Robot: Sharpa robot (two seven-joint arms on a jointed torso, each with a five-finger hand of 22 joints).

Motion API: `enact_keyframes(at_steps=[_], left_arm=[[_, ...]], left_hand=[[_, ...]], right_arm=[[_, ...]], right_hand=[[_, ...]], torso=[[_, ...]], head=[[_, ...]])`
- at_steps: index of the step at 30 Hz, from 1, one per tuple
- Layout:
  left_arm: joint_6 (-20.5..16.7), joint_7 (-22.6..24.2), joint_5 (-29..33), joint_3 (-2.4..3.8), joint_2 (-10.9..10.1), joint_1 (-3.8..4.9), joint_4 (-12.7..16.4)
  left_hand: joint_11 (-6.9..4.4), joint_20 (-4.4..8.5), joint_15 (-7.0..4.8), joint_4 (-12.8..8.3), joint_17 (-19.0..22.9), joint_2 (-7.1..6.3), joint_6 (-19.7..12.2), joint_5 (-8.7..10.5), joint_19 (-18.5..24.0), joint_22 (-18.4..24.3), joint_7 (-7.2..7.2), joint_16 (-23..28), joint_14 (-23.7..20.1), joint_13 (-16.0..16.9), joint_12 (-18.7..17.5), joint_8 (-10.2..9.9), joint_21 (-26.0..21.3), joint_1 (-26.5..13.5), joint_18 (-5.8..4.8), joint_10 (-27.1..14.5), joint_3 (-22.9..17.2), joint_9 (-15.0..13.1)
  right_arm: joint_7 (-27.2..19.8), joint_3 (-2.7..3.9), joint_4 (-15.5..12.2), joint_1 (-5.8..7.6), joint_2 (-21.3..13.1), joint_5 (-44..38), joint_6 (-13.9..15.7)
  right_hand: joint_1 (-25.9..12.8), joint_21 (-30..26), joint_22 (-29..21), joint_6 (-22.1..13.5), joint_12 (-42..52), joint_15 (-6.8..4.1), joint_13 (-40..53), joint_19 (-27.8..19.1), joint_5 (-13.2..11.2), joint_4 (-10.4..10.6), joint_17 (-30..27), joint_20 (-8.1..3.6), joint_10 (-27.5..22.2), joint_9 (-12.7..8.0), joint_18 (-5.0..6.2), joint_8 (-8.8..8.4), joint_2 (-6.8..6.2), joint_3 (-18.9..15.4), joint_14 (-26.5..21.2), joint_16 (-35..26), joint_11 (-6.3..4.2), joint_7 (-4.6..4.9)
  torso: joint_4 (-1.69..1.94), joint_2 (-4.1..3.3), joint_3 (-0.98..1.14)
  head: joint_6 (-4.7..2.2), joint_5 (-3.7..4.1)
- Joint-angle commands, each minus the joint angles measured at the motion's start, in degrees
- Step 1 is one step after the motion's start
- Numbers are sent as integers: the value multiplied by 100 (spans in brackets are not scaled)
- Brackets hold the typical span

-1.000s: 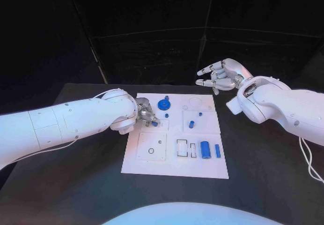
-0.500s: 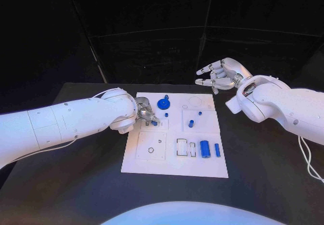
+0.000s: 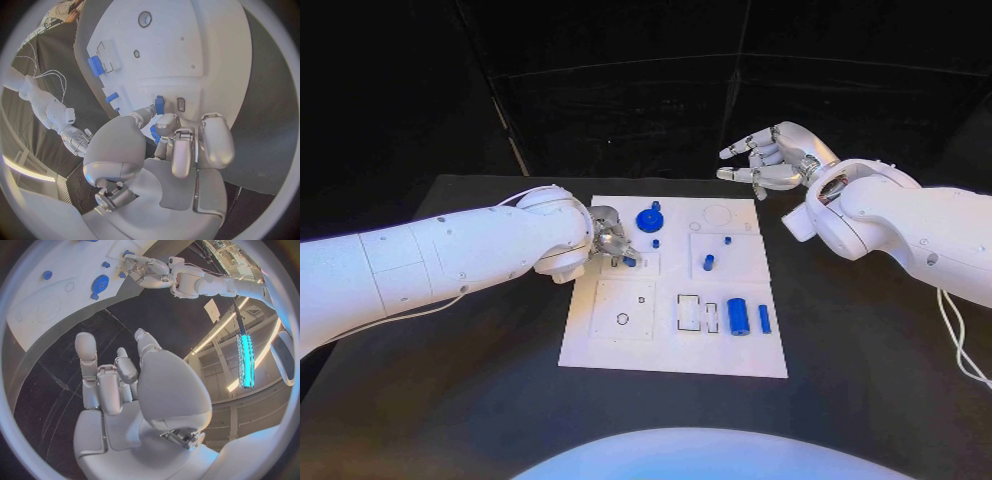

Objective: Assemble the parts on the task board

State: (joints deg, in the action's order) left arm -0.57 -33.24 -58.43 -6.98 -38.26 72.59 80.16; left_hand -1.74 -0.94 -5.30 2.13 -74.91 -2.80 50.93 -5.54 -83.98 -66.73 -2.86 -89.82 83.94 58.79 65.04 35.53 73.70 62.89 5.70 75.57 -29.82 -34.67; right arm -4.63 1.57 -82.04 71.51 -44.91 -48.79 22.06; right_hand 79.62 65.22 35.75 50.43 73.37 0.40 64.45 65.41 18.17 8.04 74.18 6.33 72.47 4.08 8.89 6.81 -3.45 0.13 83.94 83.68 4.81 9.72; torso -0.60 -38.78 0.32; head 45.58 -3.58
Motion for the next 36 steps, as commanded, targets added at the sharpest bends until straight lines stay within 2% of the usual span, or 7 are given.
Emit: enact_keyframes(at_steps=[1, 11, 26, 36], left_arm=[[184, -100, -42, -12, 13, -13, -16], [217, -116, -42, -12, 39, -12, -53], [219, -119, -42, -12, 59, -12, -65], [156, -114, -42, -12, 80, -11, -125]], left_hand=[[-10, 20, -13, -798, -1509, -25, 24, -32, -50, -12, 46, -18, 606, 19, 28, 29, 28, -69, -109, 30, -842, -11], [-48, 51, -46, -629, -1509, -71, 106, -23, -65, -61, 92, -18, 606, 60, 78, 77, 56, -248, -118, 57, -723, -33], [-97, 95, -89, -286, -1509, -189, 251, -5, -100, -189, 151, -18, 606, 151, 187, 173, 136, -600, -142, 107, -272, -69], [-99, 102, -93, -180, -1509, -205, 265, -2, -100, -194, 154, -18, 606, 135, 183, 184, 136, -675, -143, 96, -84, -71]], right_arm=[[-23, 5, -4, 11, 7, -5, -41], [-22, 5, 3, 11, 11, -5, -42], [-16, 5, 10, 10, 12, -5, -54], [6, 5, 24, 10, 20, -5, -57]], right_hand=[[-12, -39, -5, 32, -15, -38, -3, -8, 22, 2, 2, -24, 2, 1, 46, 30, 31, -18, 264, -22, -26, -9], [-12, -39, -5, 32, -15, -38, -3, -8, 22, 2, 2, -24, 2, 1, 46, 30, 31, -18, 264, -22, -26, -9], [-28, -47, -15, 31, -16, -39, -7, -9, 23, 11, -7, -25, 1, -1, 46, 33, 37, -28, 263, -28, -27, -11], [-33, -57, -33, 30, -25, -39, -21, -16, 25, 14, -30, -25, -9, -2, 49, 34, 41, -31, 258, -39, -27, -11]], torso=[[-5, 0, 3], [-1, 2, 4], [0, -1, 5], [-1, -1, 6]], head=[[7, 1], [16, 11], [41, 19], [44, 25]])
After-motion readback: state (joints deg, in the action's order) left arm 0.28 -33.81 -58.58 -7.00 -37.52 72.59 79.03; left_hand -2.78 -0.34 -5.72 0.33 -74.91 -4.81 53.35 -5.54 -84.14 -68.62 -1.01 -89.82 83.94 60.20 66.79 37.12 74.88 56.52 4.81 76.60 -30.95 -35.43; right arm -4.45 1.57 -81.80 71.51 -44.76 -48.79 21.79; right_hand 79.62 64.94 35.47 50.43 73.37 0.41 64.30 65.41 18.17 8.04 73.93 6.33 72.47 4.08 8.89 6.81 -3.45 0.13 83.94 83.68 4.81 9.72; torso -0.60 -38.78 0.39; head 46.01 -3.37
